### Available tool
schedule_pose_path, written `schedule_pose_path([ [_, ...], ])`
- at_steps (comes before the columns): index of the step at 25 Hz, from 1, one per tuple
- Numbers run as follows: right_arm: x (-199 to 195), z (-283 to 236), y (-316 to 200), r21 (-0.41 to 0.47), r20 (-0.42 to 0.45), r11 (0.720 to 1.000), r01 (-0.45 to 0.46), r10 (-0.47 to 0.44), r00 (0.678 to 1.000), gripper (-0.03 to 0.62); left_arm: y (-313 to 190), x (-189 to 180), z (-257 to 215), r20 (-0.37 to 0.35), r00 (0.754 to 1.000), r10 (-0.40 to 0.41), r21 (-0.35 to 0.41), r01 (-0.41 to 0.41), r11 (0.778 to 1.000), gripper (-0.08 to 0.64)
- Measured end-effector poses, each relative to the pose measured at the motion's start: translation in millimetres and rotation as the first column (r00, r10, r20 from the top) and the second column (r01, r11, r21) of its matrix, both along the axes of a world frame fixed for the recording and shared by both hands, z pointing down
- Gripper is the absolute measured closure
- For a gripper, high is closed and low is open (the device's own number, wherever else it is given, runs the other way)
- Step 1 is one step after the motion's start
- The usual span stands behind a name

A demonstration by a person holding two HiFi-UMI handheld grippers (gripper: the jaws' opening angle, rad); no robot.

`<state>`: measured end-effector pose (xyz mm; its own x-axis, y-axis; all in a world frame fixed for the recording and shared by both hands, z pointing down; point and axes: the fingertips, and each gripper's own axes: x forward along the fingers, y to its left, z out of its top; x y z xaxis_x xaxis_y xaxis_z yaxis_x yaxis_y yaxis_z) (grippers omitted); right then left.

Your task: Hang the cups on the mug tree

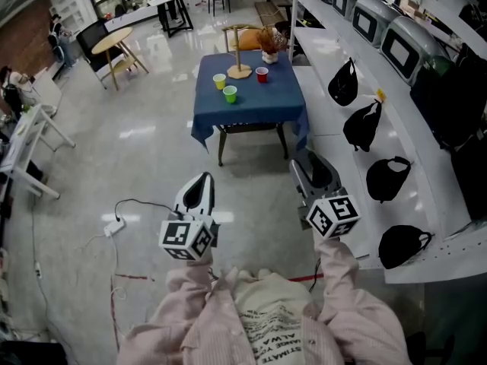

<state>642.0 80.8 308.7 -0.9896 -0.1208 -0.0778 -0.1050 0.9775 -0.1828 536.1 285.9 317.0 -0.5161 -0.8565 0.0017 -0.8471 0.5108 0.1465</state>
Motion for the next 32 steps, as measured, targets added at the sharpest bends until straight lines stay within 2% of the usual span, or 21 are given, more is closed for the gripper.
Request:
schedule_pose_path([
  [2,-2.2,2.7,-2.0,-0.002,-0.001,1.000,0.005,-0.005,1.000,0.388,-2.0,-1.3,1.8,-0.004,1.000,-0.001,-0.004,0.001,1.000,0.561],
  [7,-7.1,7.1,-5.6,0.006,-0.006,1.000,0.022,-0.022,1.000,0.358,-9.5,-2.6,4.7,-0.010,1.000,-0.004,-0.006,0.004,1.000,0.561],
  [12,-10.7,12.9,-16.6,0.014,-0.008,0.999,0.029,-0.028,1.000,0.349,-17.4,-0.5,8.5,-0.004,1.000,-0.010,-0.016,0.010,1.000,0.561],
  [21,-23.4,25.3,-32.5,-0.002,-0.020,0.998,0.060,-0.060,0.998,0.347,-23.7,0.8,26.8,-0.041,0.998,-0.045,-0.045,0.044,0.998,0.561],
  [27,-51.8,36.7,-52.8,-0.034,-0.022,0.998,0.061,-0.061,0.998,0.347,-40.1,-29.3,34.0,-0.050,0.997,-0.058,-0.045,0.056,0.997,0.561],
  [32,-91.5,42.6,-76.7,-0.042,-0.025,0.998,0.054,-0.055,0.998,0.347,-69.0,-71.3,42.3,-0.057,0.998,-0.038,-0.046,0.035,0.998,0.561],
])
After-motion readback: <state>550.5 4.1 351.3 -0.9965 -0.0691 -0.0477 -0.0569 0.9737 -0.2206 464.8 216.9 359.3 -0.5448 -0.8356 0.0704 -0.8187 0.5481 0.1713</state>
